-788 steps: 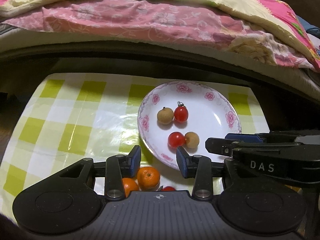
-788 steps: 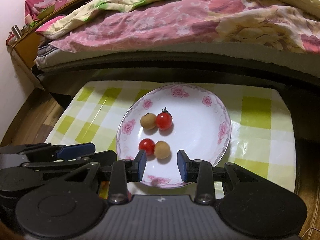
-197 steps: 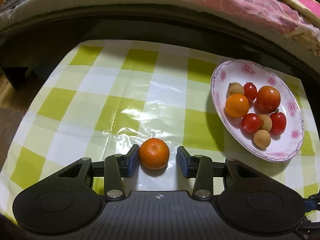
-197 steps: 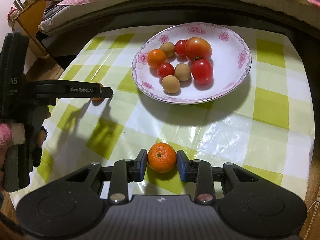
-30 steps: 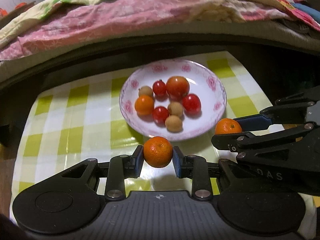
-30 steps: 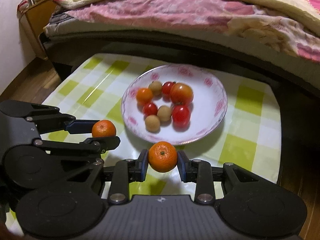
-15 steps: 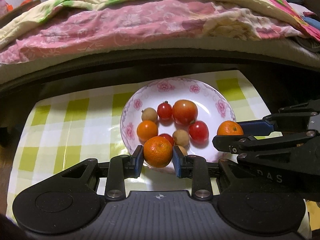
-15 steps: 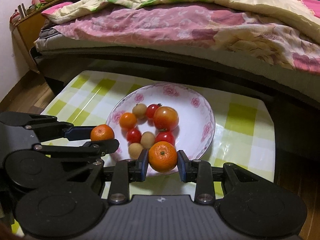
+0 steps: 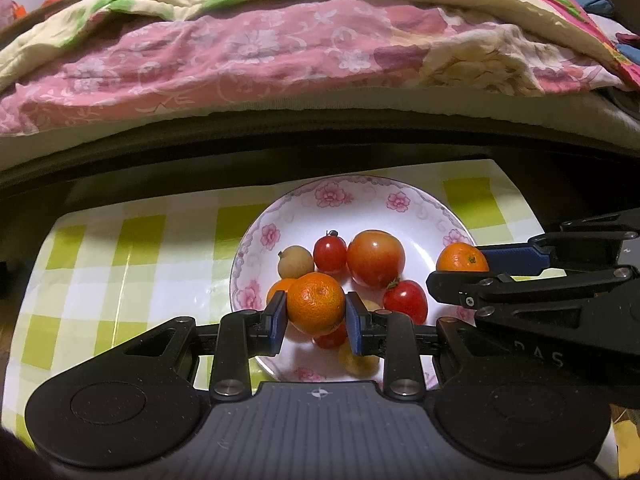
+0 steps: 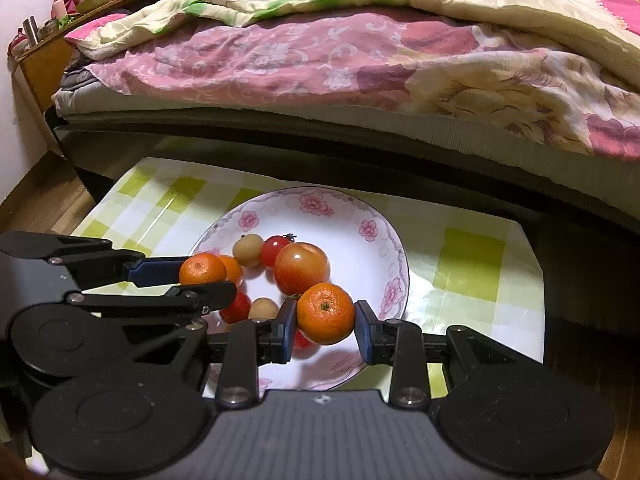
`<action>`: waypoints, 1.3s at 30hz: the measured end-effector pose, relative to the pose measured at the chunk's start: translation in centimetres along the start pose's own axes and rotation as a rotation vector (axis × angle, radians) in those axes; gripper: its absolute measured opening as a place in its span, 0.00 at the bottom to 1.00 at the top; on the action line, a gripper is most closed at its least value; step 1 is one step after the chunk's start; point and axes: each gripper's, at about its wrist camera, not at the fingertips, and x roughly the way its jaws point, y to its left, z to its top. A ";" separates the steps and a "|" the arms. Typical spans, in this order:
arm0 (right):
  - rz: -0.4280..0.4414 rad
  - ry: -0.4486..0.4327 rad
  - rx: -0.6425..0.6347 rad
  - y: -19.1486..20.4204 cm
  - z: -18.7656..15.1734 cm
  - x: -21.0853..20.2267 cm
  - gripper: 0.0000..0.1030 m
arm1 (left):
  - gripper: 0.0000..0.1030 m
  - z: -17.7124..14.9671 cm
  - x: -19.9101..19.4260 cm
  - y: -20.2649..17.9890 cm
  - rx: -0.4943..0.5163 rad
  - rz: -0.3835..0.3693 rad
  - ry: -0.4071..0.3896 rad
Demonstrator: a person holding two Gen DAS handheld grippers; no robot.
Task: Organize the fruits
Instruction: 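Lower the left tool's mandarin onto the plate while right tool lowers its mandarin beside it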
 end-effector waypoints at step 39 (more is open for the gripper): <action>0.009 0.024 -0.015 -2.2 1.7 3.9 0.38 | 0.36 0.9 3.4 -1.2 0.120 0.102 -0.061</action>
